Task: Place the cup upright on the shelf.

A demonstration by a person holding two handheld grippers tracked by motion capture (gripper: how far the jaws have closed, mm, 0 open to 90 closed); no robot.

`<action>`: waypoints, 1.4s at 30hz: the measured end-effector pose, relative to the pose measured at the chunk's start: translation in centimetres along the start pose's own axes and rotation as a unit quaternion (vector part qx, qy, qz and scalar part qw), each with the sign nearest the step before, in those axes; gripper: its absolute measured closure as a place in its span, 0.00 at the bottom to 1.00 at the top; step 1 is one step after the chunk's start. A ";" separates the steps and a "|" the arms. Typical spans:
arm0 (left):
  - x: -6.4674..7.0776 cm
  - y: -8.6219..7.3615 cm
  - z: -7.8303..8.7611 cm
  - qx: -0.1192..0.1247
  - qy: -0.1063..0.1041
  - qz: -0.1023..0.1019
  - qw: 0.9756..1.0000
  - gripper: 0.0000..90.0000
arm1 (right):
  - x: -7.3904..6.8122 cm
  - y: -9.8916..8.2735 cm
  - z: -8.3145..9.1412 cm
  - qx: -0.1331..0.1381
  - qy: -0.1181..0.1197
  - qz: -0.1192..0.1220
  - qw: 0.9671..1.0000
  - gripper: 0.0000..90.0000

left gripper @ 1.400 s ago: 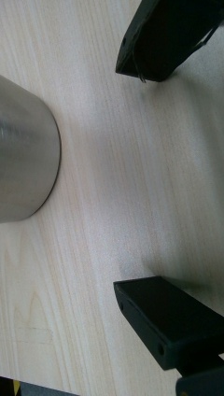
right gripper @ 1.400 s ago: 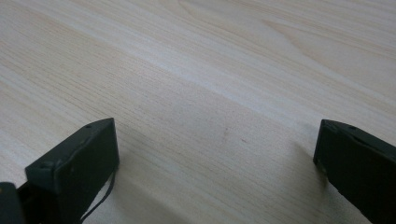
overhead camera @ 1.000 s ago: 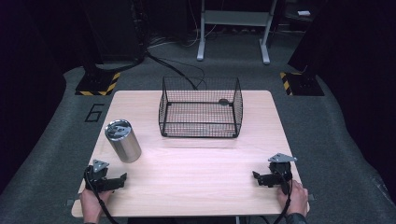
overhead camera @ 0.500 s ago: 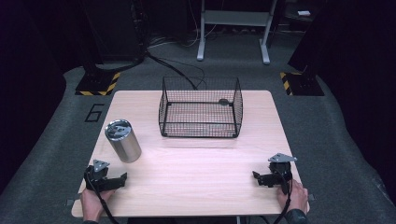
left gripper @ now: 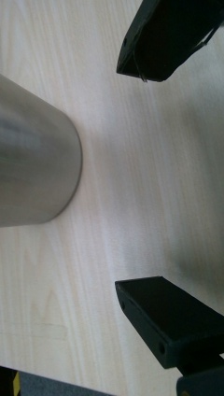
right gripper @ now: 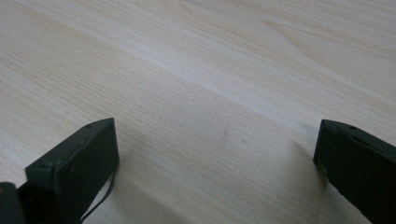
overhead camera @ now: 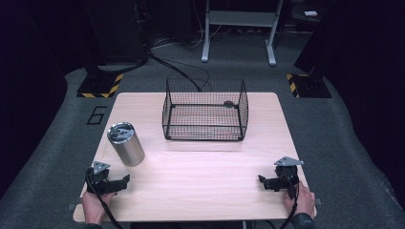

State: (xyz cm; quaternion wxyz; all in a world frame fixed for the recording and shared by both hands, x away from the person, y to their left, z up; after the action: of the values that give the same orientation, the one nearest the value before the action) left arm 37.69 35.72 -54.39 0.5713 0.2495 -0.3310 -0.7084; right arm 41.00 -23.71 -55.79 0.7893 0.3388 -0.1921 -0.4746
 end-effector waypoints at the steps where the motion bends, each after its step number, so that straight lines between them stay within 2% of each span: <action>1: 0.1 0.2 0.1 0.002 -0.003 0.000 1.000 0.00 | 0.0 0.0 0.0 0.000 0.000 0.000 1.000 0.00; 11: 0.6 2.5 0.9 0.024 -0.010 -0.004 1.000 0.00 | 0.0 0.0 0.0 0.001 0.000 0.000 1.000 0.00; 16: 0.5 4.1 1.4 0.046 -0.026 0.002 0.999 0.00 | 0.0 0.0 0.0 0.002 0.000 0.000 1.000 0.00; 27: 0.2 6.8 2.0 0.076 -0.039 -0.002 0.996 0.00 | 0.0 0.0 0.0 0.002 0.000 0.000 1.000 0.00; 42: 0.0 10.1 1.8 0.095 -0.044 -0.011 0.994 0.00 | -0.1 0.0 0.0 0.001 0.001 -0.004 1.000 0.00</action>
State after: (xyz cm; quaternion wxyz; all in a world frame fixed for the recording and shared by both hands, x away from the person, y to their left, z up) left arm 42.86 34.80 -45.61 0.5217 0.2745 -0.4187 -0.6908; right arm 40.98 -23.65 -55.80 0.7873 0.3406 -0.1908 -0.4772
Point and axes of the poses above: each handheld gripper's, and its own axes: z roughly backward along the jaws, y roughly out of its top, x roughly to its right, the point moved 4 cm from there along -z, roughly forward along the jaws, and after that the axes turned 2 degrees about -z, right-handed, at the moved point
